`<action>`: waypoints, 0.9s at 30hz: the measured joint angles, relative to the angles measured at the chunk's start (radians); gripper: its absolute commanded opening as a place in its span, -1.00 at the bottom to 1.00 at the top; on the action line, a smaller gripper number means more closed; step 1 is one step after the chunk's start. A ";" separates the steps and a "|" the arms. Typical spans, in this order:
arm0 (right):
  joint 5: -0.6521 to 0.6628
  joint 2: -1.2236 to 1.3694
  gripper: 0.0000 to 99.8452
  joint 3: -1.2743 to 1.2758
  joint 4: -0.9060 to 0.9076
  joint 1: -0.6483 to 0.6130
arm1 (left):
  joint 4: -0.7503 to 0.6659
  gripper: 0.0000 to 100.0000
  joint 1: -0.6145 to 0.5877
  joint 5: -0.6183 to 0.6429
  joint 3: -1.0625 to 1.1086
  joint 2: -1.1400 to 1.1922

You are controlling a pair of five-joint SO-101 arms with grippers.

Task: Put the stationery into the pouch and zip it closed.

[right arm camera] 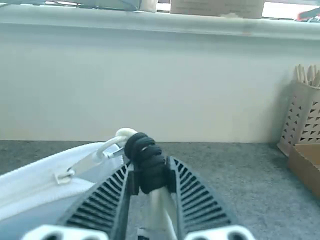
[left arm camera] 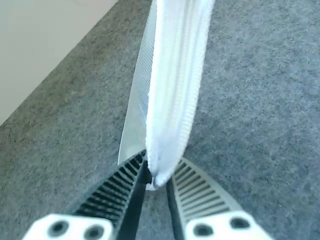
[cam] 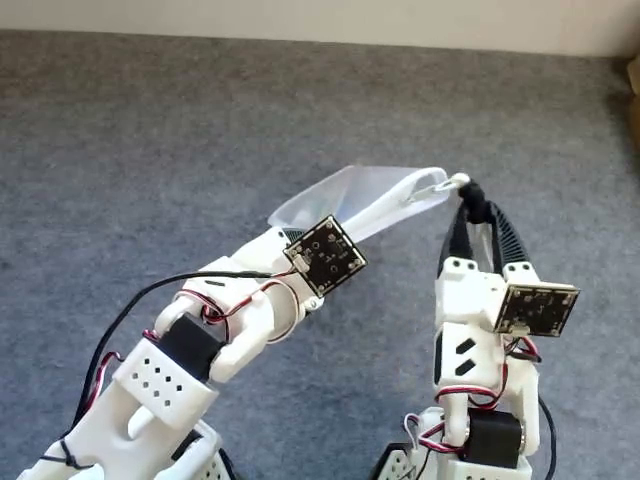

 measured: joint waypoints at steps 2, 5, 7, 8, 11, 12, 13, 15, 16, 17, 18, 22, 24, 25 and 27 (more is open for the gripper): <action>0.000 0.000 -0.99 0.000 -0.002 0.021 | 0.000 -0.99 -0.018 0.000 0.000 -0.025; 0.000 0.002 -0.99 0.000 -0.002 0.049 | 0.000 -0.99 -0.028 0.002 0.035 -0.083; 0.000 0.034 -0.99 0.000 -0.003 0.064 | 0.000 -0.99 -0.031 0.002 0.068 -0.140; 0.003 0.063 -0.99 0.000 -0.009 0.072 | 0.002 -0.99 -0.031 0.002 0.086 -0.170; 0.003 0.160 -0.99 -0.002 -0.052 0.075 | 0.002 -0.99 -0.031 0.002 0.129 -0.258; 0.003 0.199 -0.99 -0.002 -0.071 0.078 | 0.002 -0.99 -0.031 0.003 0.141 -0.287; 0.003 0.233 -0.99 -0.002 -0.089 0.086 | 0.003 -0.99 -0.031 0.003 0.149 -0.313; 0.003 0.282 -0.99 -0.002 -0.115 0.100 | 0.003 -0.99 -0.031 0.003 0.163 -0.353; 0.003 0.293 -0.99 -0.002 -0.121 0.104 | 0.003 -0.99 -0.031 0.003 0.167 -0.367; 0.003 0.299 -0.99 -0.002 -0.126 0.104 | 0.003 -0.99 -0.031 0.003 0.172 -0.379; 0.003 0.304 -0.99 -0.002 -0.129 0.104 | 0.003 -0.99 -0.031 0.003 0.173 -0.384; 0.003 0.310 -0.99 -0.002 -0.132 0.104 | 0.003 -0.99 -0.031 0.003 0.176 -0.390; 0.003 0.310 -0.99 -0.002 -0.132 0.104 | 0.003 -0.99 -0.031 0.003 0.176 -0.390; 0.003 0.310 -0.98 -0.002 -0.132 0.104 | 0.003 -0.99 -0.031 0.003 0.176 -0.390; 0.003 0.310 -0.98 -0.002 -0.132 0.103 | 0.003 -0.99 -0.031 0.003 0.176 -0.390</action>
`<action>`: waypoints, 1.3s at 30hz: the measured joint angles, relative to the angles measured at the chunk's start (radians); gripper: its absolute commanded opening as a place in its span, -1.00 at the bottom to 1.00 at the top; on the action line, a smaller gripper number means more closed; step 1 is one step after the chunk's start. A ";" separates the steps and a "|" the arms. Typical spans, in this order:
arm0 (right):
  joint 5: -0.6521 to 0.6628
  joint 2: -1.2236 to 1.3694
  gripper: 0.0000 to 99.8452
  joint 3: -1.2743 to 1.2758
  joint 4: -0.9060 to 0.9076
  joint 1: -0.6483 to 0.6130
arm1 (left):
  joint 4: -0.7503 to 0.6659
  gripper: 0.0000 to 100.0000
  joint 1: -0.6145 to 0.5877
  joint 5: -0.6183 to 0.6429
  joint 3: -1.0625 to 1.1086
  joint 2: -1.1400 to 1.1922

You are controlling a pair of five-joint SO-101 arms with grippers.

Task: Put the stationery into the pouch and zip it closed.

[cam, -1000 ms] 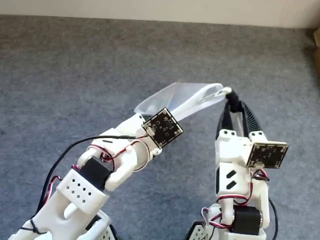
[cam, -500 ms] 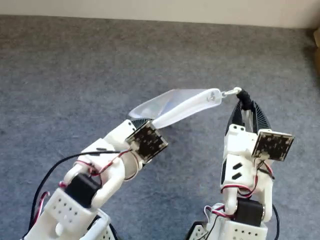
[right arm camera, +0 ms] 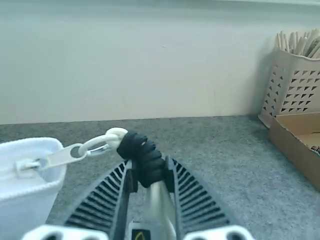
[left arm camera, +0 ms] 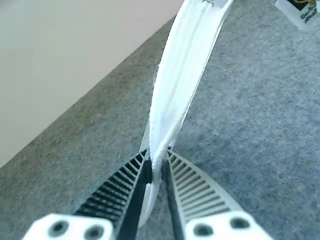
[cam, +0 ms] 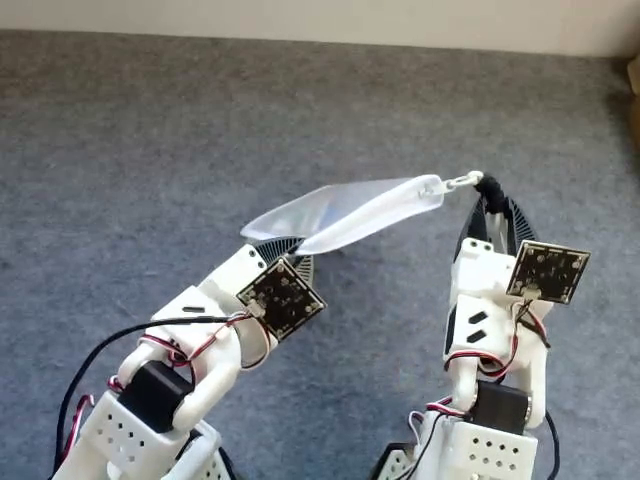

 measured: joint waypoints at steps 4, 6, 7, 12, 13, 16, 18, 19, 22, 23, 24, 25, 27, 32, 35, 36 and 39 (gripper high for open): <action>0.000 0.000 -0.95 0.000 0.000 -0.028 | -0.014 -0.99 -0.002 0.000 0.044 -0.032; 0.000 0.002 -0.84 0.000 0.000 -0.032 | -0.041 -0.99 -0.003 0.000 0.068 -0.038; 0.000 0.002 -0.78 0.000 0.000 -0.032 | -0.057 -0.99 -0.003 -0.003 0.075 -0.038; -0.005 0.012 -0.58 -0.002 0.075 -0.064 | -0.104 -0.99 -0.006 -0.060 0.114 -0.040; -0.005 0.014 -0.58 -0.002 0.086 -0.066 | -0.110 -0.99 -0.011 -0.061 0.118 -0.040; -0.005 0.015 -0.58 -0.002 0.095 -0.103 | -0.127 -0.99 -0.029 -0.061 0.118 -0.035; -0.005 0.014 -0.58 -0.002 0.095 -0.124 | -0.133 -0.99 -0.035 -0.061 0.118 -0.034; -0.005 0.014 -0.58 -0.002 0.095 -0.130 | -0.133 -0.99 -0.040 -0.061 0.118 -0.034; -0.005 0.014 -0.58 -0.002 0.095 -0.153 | -0.146 -0.99 -0.058 -0.061 0.118 -0.032; -0.005 0.014 -0.58 -0.002 0.095 -0.163 | -0.153 -0.99 -0.063 -0.061 0.118 -0.029; -0.005 0.014 -0.58 -0.002 0.095 -0.167 | -0.157 -0.99 -0.066 -0.061 0.118 -0.028; -0.005 0.014 -0.58 -0.002 0.095 -0.170 | -0.157 -0.99 -0.071 -0.061 0.118 -0.028; -0.005 0.014 -0.58 -0.002 0.095 -0.176 | -0.160 -0.98 -0.072 -0.061 0.118 -0.028; -0.005 0.014 -0.58 -0.002 0.095 -0.181 | -0.160 -0.98 -0.072 -0.061 0.118 -0.028; -0.005 0.014 -0.58 -0.002 0.095 -0.181 | -0.133 -0.91 -0.068 -0.061 0.118 -0.037; -0.005 0.014 -0.58 -0.002 0.095 -0.181 | -0.112 -0.86 -0.061 -0.061 0.117 -0.043; -0.005 0.014 -0.58 -0.002 0.095 -0.181 | -0.049 -0.71 -0.046 -0.061 0.094 -0.043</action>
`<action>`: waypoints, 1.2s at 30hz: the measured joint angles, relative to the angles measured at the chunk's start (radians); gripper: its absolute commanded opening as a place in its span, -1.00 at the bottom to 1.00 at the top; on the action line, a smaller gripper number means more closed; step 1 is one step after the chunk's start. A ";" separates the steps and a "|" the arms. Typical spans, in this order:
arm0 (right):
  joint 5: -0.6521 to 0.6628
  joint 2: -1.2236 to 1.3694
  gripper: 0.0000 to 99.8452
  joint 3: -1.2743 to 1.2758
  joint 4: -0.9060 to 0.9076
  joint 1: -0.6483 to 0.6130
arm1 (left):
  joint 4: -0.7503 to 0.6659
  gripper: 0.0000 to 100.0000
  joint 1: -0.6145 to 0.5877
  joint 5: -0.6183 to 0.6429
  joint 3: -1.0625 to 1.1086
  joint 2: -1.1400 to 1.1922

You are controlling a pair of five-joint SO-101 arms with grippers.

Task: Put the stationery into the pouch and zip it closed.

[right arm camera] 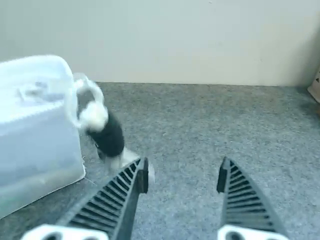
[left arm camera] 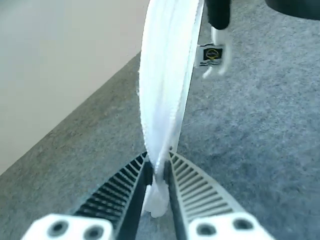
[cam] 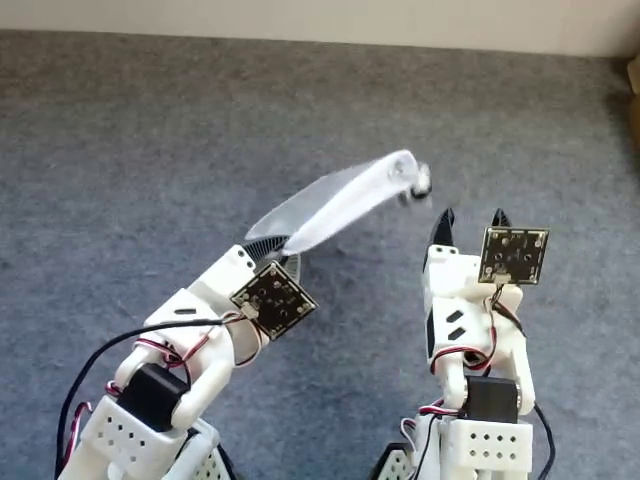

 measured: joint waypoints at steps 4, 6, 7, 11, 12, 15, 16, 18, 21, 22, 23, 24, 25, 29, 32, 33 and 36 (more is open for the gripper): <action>0.000 0.000 -0.58 0.000 0.000 0.002 | 0.052 -0.64 0.000 0.003 -0.011 0.012; 0.000 0.000 -0.58 0.000 0.000 0.003 | 0.052 -0.63 0.000 0.029 -0.011 0.014; 0.000 0.000 -0.58 0.000 0.000 0.003 | 0.052 -0.62 -0.002 0.046 -0.011 0.014; 0.000 0.000 -0.58 0.000 0.000 0.003 | 0.052 -0.61 -0.002 0.068 -0.011 0.014; 0.000 0.000 -0.58 0.000 0.000 0.003 | 0.052 -0.60 -0.002 0.068 -0.011 0.014; 0.000 0.000 -0.58 0.000 0.000 0.005 | 0.078 -0.54 -0.002 0.071 -0.026 0.014; 0.000 0.000 -0.58 0.000 0.000 0.005 | 0.104 -0.50 -0.002 0.077 -0.043 0.014; 0.000 0.000 -0.58 0.000 0.000 0.005 | 0.169 -0.44 -0.002 0.107 -0.089 0.014; 0.000 0.000 -0.58 0.000 0.000 0.005 | 0.265 -0.42 -0.002 0.164 -0.161 0.014; 0.000 0.000 -0.58 0.000 0.000 0.005 | 0.288 -0.42 -0.002 0.176 -0.178 0.014; 0.000 0.000 -0.58 0.000 0.000 0.005 | 0.305 -0.42 -0.002 0.186 -0.193 0.014; 0.000 0.000 -0.58 0.000 0.000 0.005 | 0.318 -0.42 -0.002 0.190 -0.206 0.012; 0.000 0.000 -0.58 0.000 0.000 0.005 | 0.321 -0.42 -0.002 0.193 -0.213 0.012; 0.000 0.000 -0.58 0.000 0.000 0.006 | 0.321 -0.42 -0.003 0.196 -0.229 0.012; 0.002 -0.037 -0.58 0.000 0.000 0.021 | 0.336 -0.42 -0.003 0.196 -0.249 0.012; 0.002 -0.072 -0.58 0.000 0.000 0.032 | 0.356 -0.42 -0.012 0.196 -0.265 0.012; 0.002 -0.206 -0.58 0.000 0.005 0.032 | 0.428 -0.42 -0.043 0.198 -0.330 0.012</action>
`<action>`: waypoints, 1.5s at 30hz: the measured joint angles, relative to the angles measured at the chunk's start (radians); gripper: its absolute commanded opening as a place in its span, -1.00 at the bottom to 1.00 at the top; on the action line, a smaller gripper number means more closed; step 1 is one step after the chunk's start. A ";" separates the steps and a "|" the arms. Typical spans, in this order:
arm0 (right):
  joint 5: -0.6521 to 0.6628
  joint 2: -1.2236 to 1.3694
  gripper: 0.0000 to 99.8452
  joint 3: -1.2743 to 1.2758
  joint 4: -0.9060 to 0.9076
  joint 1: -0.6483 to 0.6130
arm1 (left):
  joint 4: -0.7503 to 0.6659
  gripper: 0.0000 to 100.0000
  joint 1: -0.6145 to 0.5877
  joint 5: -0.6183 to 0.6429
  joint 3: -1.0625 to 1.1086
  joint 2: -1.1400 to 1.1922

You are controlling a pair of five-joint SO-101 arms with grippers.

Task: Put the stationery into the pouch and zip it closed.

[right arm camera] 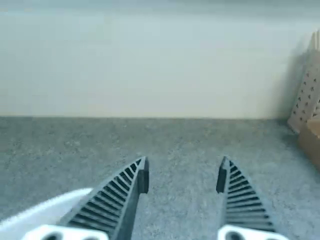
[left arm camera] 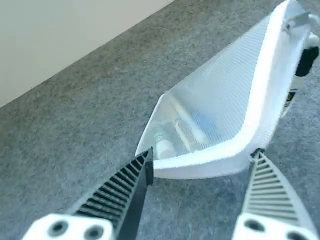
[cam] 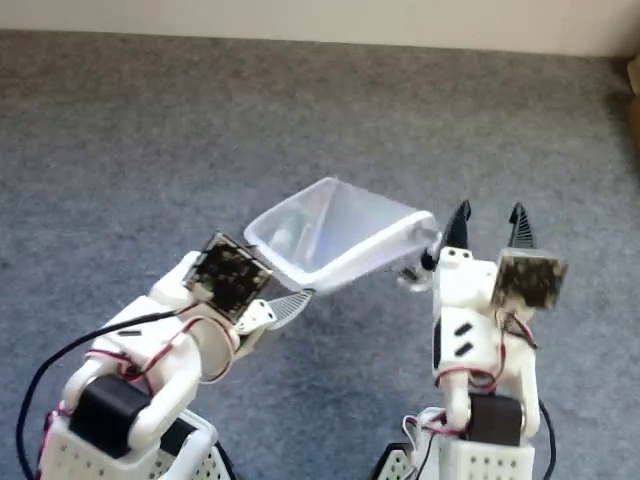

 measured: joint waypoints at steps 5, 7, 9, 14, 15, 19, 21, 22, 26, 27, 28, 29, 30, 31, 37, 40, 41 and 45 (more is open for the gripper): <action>0.000 -0.123 -0.58 -0.002 0.135 -0.002 | 0.080 -0.42 -0.054 0.000 -0.069 -0.012; 0.000 -0.114 -0.58 0.000 0.166 -0.002 | 0.086 -0.43 -0.063 0.000 -0.072 -0.021; 0.000 -0.126 -0.58 0.000 0.176 -0.002 | 0.087 -0.43 -0.071 0.000 -0.074 -0.063; 0.000 -0.123 -0.84 0.000 0.183 -0.002 | 0.103 -0.56 -0.081 0.000 -0.063 -0.227; 0.000 -0.123 -0.91 0.000 0.183 -0.002 | 0.103 -0.59 -0.081 0.000 -0.049 -0.262; 0.000 -0.126 -0.95 0.000 0.183 -0.002 | 0.103 -0.68 -0.118 0.000 0.041 -0.397; 0.000 -0.127 -0.95 0.000 0.183 -0.002 | 0.098 -0.74 -0.121 0.000 0.081 -0.442; 0.000 -0.127 -0.95 0.000 0.183 -0.002 | 0.094 -0.77 -0.121 0.000 0.092 -0.445; 0.000 -0.127 -0.95 0.000 0.183 -0.002 | 0.077 -0.93 -0.166 0.000 0.101 -0.445; 0.000 -0.127 -0.95 0.000 0.183 -0.002 | 0.075 -0.96 -0.175 0.000 0.101 -0.445; 0.000 -0.127 -0.95 0.000 0.183 -0.002 | 0.074 -0.99 -0.176 0.000 0.101 -0.445; 0.000 -0.127 -0.95 0.000 0.183 -0.002 | 0.072 -0.99 -0.180 0.000 0.101 -0.445; 0.000 -0.127 -0.95 0.000 0.183 -0.002 | 0.072 -0.99 -0.183 0.000 0.101 -0.445; 0.000 -0.127 -0.95 0.000 0.183 -0.002 | 0.072 -0.99 -0.184 0.000 0.101 -0.445; 0.000 -0.127 -0.96 0.000 0.213 -0.002 | 0.072 -0.99 -0.184 0.000 0.126 -0.445; 0.000 -0.130 -0.96 0.026 0.244 -0.002 | 0.071 -0.99 -0.184 0.000 0.186 -0.445; 0.000 -0.127 -0.96 0.041 0.256 -0.002 | 0.069 -0.99 -0.184 0.000 0.203 -0.445; 0.000 -0.127 -0.96 0.087 0.290 -0.002 | 0.069 -0.99 -0.184 0.000 0.275 -0.445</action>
